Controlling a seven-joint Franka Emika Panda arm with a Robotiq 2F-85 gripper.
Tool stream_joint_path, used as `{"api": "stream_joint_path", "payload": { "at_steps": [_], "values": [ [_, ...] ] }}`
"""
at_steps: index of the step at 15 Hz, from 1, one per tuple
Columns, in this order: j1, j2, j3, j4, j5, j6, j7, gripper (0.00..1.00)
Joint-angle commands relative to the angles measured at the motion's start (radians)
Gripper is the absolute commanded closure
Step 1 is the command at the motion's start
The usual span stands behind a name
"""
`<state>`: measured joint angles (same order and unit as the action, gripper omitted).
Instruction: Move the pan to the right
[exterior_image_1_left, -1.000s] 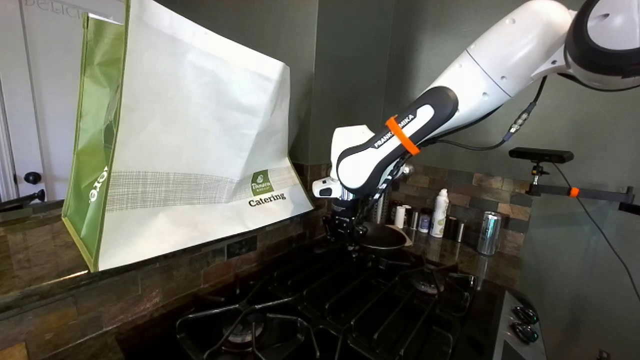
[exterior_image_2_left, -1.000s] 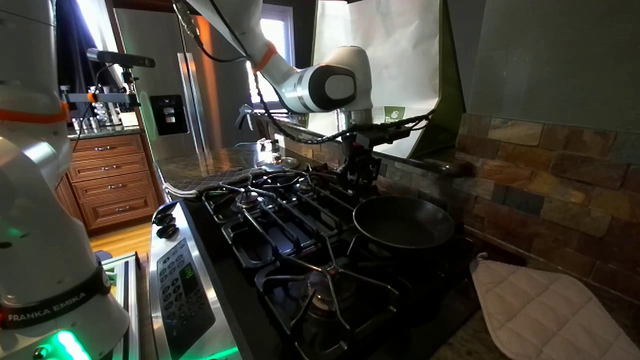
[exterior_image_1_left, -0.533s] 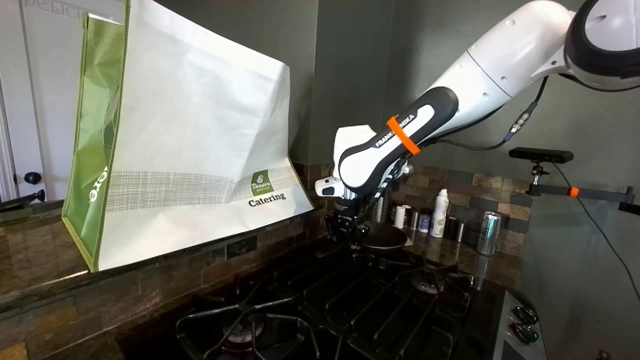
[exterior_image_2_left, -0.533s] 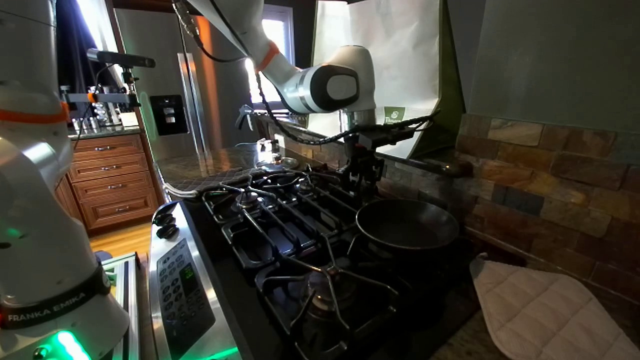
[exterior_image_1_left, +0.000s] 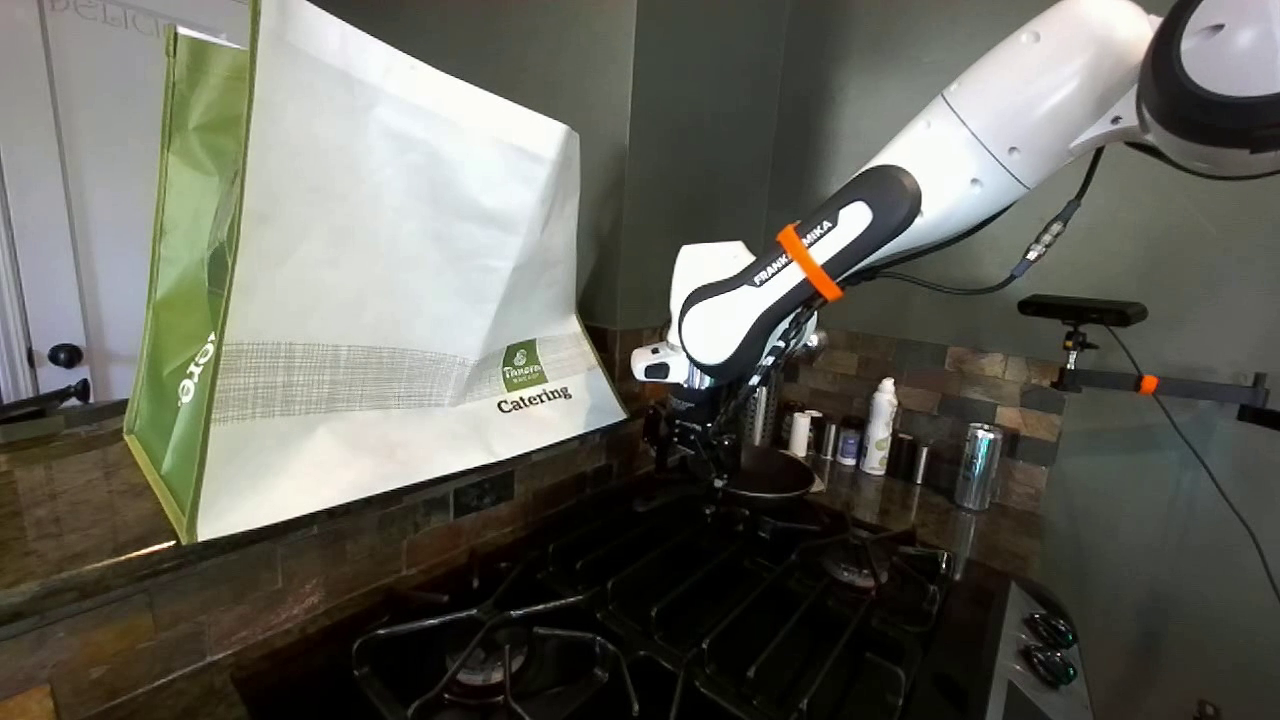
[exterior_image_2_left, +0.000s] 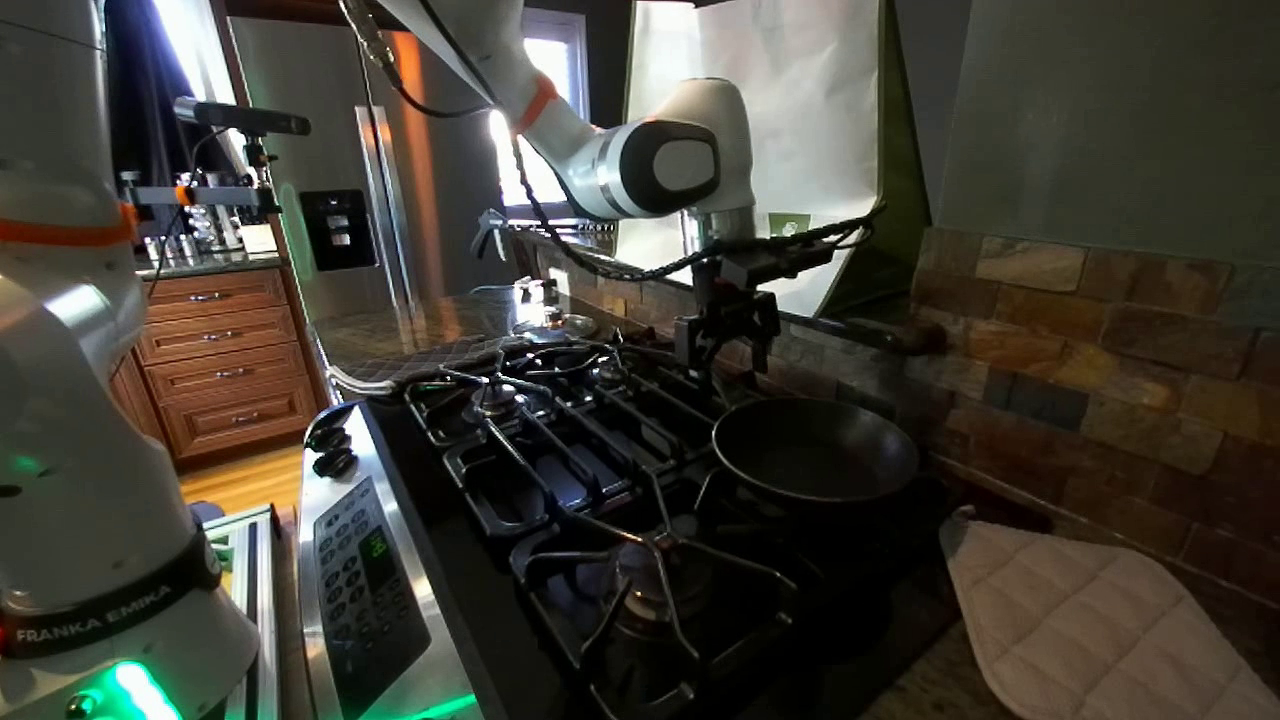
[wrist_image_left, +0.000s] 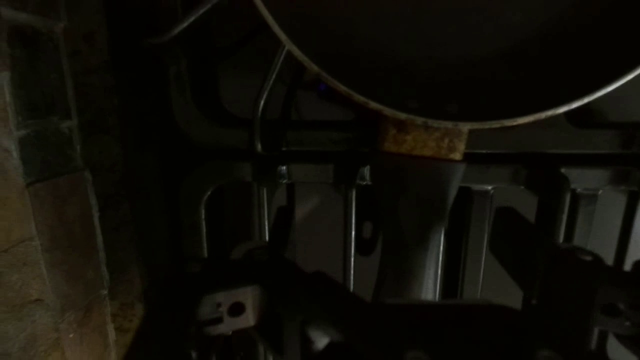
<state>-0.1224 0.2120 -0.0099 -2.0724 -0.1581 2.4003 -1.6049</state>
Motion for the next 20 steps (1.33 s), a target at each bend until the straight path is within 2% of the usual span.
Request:
{"api": "stream_joint_path", "payload": {
  "at_steps": [1,5,8,20],
  "values": [
    [-0.007,-0.036,0.012,-0.025,0.100,-0.052,-0.018,0.00],
    [-0.001,-0.073,0.012,-0.054,0.220,-0.114,0.040,0.00],
    [0.009,-0.124,0.000,-0.106,0.275,-0.139,0.174,0.00],
    [0.008,-0.429,-0.075,-0.359,0.264,-0.138,0.733,0.00]
  ]
}}
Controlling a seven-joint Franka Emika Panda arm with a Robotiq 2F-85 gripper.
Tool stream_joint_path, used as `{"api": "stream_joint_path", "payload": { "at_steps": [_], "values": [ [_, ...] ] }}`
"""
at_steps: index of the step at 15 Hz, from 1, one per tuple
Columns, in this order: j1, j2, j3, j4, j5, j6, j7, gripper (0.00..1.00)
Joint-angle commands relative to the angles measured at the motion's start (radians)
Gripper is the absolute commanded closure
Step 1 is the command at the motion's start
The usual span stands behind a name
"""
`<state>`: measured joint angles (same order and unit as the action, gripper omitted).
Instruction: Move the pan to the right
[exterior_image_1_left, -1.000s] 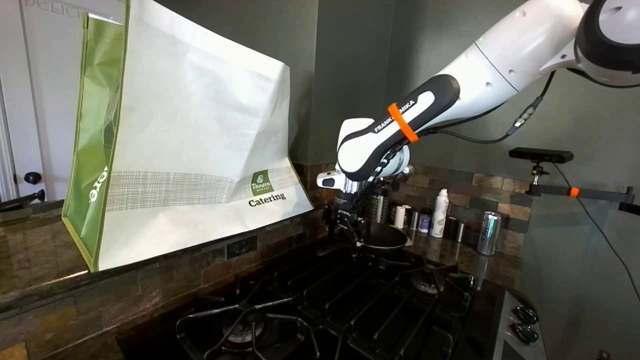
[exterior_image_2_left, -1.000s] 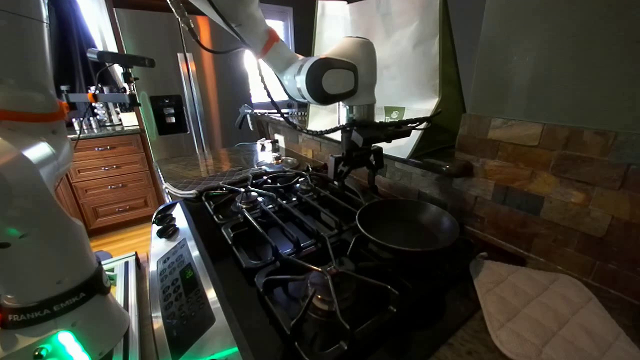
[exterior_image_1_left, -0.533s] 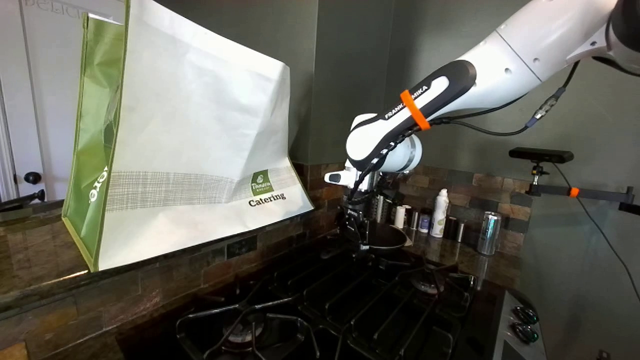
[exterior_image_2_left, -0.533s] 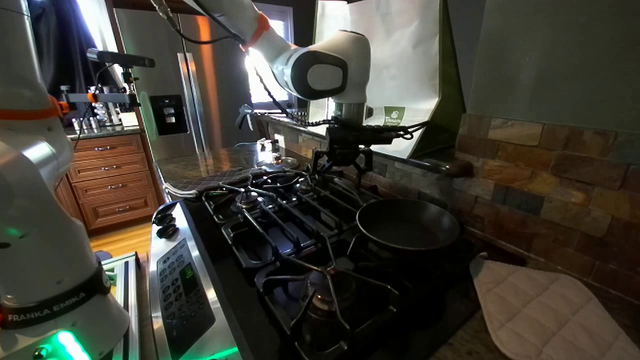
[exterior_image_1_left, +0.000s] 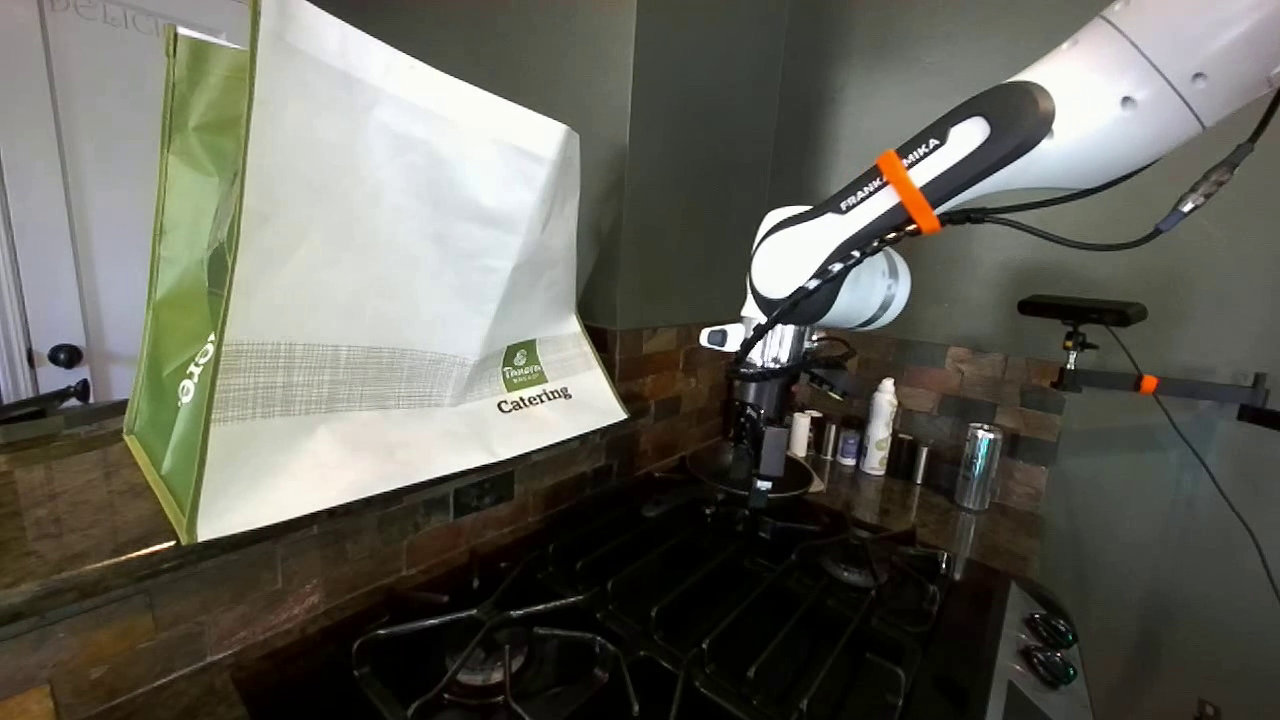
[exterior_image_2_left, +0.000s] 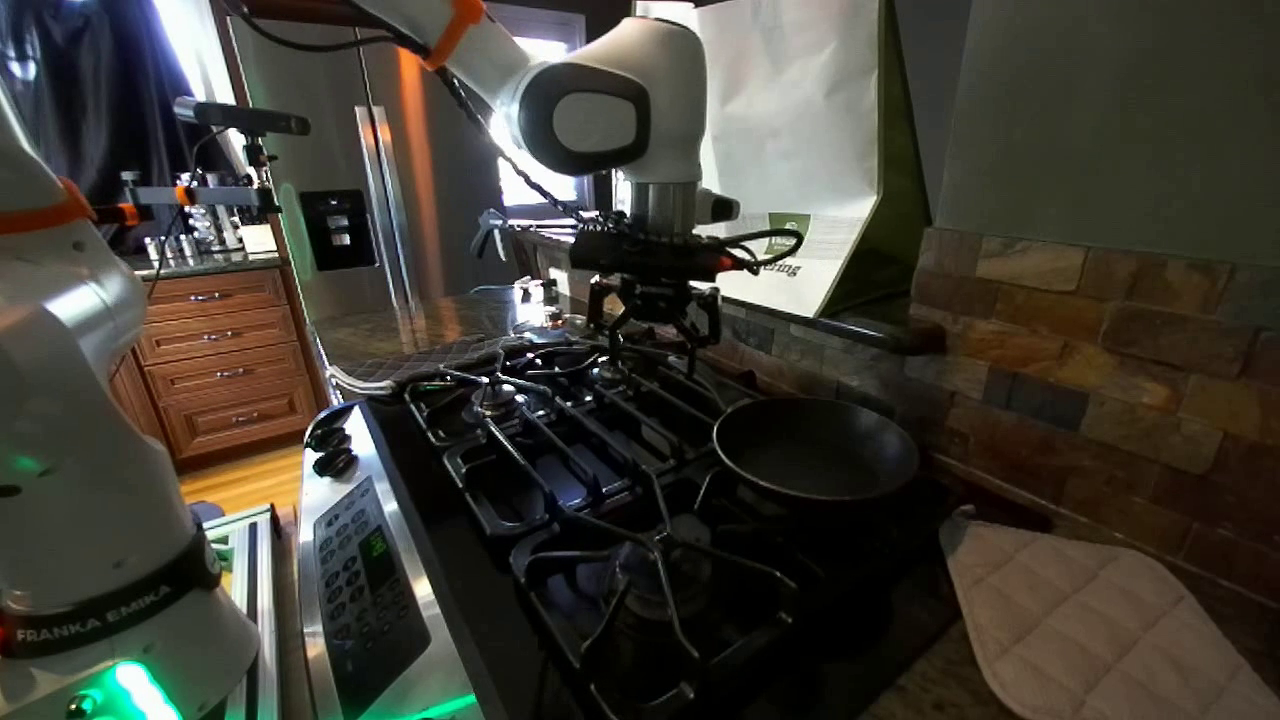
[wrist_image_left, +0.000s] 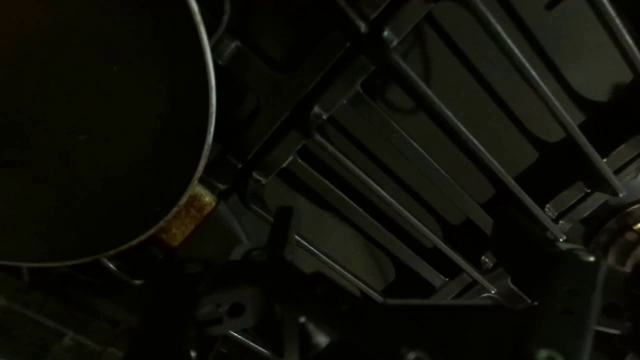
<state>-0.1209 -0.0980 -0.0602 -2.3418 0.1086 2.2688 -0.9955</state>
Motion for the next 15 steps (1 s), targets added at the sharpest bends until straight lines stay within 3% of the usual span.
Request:
{"api": "stream_joint_path", "payload": {
  "at_steps": [1,9,15],
  "values": [
    [0.005,-0.148,-0.032,-0.106,-0.014,-0.004,0.163,0.00],
    [0.004,-0.306,-0.067,-0.176,-0.090,0.001,0.437,0.00],
    [0.011,-0.377,-0.082,-0.215,-0.108,0.003,0.555,0.00]
  ]
}}
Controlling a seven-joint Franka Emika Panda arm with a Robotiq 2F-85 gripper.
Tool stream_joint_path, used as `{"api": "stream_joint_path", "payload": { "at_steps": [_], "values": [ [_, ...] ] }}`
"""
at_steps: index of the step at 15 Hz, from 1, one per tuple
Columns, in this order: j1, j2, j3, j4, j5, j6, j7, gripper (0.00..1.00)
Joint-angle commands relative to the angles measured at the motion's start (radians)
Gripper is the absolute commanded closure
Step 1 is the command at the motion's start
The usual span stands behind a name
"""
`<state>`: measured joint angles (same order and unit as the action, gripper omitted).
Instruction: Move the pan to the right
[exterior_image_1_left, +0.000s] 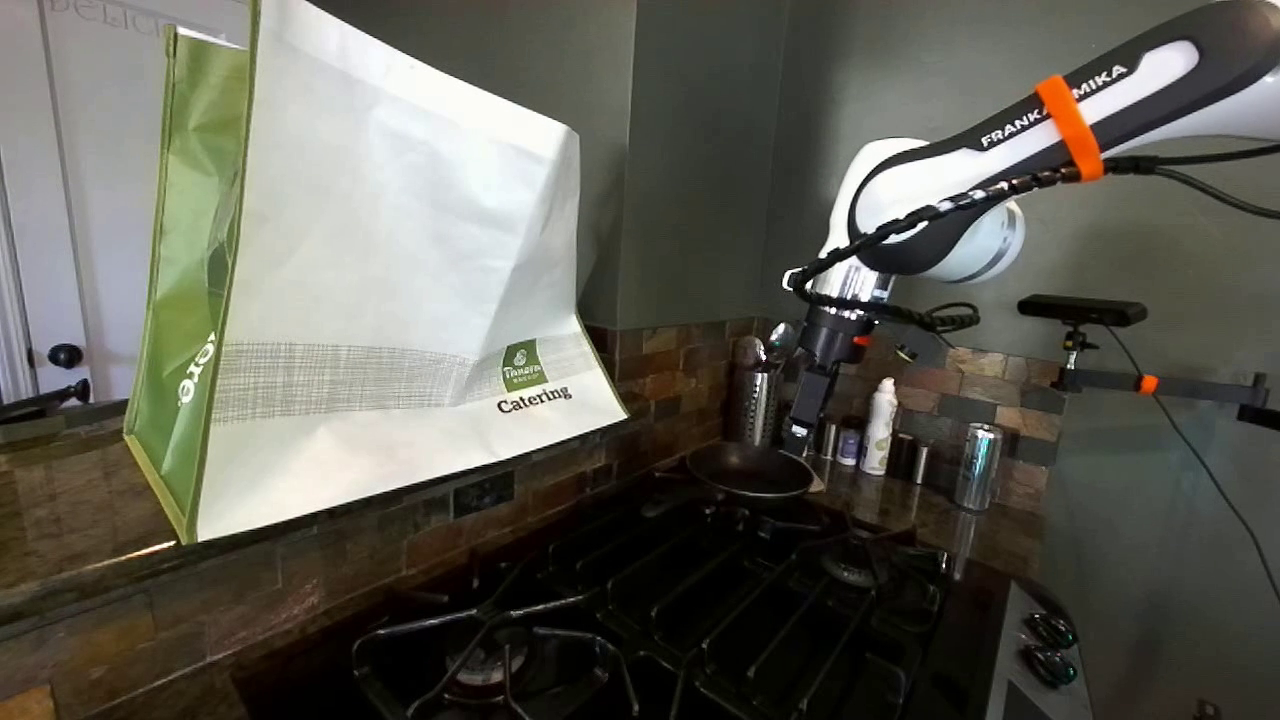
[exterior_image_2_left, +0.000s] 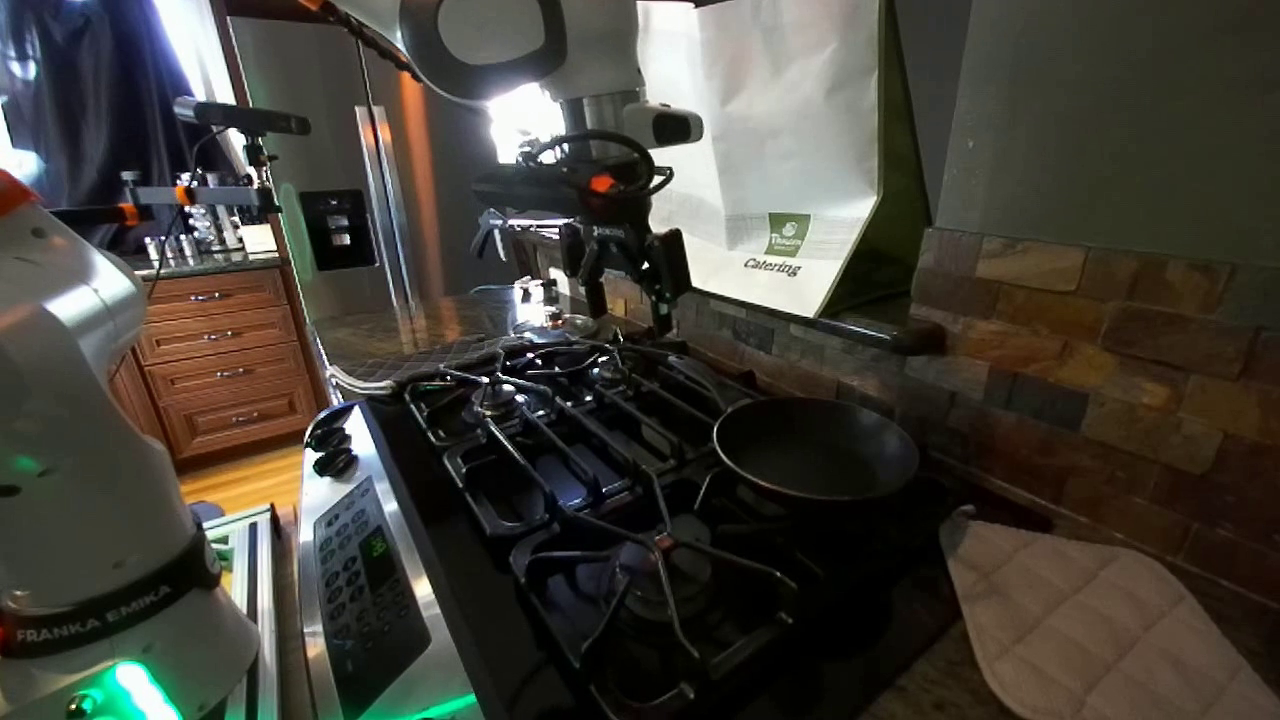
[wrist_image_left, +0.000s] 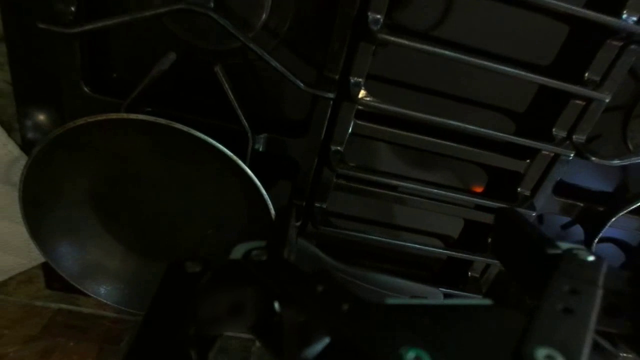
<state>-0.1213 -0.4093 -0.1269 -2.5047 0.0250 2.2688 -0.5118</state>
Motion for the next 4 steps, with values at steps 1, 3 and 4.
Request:
{"api": "stream_joint_path", "payload": {
  "at_steps": [1,3,4],
  "values": [
    [0.008,-0.071,-0.009,-0.058,-0.035,0.010,0.099,0.00],
    [0.027,-0.033,-0.028,-0.018,-0.028,-0.003,0.067,0.00],
    [0.026,-0.039,-0.028,-0.022,-0.030,-0.003,0.075,0.00]
  ]
}}
